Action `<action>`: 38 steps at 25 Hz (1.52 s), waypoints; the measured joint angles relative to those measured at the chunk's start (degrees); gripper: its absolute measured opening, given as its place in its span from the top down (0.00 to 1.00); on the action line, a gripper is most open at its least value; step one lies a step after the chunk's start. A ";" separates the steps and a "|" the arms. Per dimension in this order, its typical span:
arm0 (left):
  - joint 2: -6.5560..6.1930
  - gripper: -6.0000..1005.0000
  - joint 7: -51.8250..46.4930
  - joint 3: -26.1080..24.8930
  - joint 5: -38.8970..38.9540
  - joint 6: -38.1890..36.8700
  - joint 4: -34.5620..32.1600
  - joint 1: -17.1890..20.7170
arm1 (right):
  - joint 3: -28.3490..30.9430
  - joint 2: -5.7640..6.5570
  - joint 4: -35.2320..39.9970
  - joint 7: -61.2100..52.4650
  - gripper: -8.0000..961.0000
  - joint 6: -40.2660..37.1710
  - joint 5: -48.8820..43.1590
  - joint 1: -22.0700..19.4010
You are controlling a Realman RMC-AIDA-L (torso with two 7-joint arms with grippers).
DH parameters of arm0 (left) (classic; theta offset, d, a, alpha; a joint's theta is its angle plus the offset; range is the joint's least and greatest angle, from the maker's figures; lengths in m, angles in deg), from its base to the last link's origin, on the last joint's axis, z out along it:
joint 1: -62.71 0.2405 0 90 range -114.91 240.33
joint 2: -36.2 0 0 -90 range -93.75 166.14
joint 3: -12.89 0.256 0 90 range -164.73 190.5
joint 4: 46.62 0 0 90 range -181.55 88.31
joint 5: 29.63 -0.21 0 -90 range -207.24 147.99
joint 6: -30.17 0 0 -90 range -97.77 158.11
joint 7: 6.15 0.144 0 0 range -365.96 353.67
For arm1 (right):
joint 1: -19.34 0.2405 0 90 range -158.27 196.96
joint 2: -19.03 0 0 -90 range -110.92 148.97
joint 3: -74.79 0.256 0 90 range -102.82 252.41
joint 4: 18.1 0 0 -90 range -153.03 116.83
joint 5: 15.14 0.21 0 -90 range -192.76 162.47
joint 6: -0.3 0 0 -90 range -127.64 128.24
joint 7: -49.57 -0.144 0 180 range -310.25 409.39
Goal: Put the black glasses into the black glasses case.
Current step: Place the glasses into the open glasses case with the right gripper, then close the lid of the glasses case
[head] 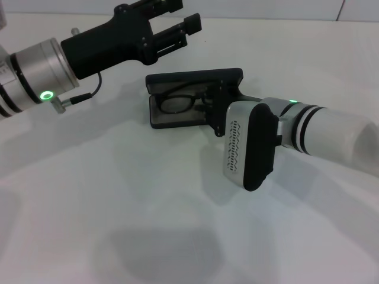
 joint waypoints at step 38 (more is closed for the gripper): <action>2.38 0.36 -6.99 0.00 -17.95 41.12 -4.27 -13.48 | 37.65 1.48 -2.47 -13.99 0.76 -58.31 -18.42 -18.18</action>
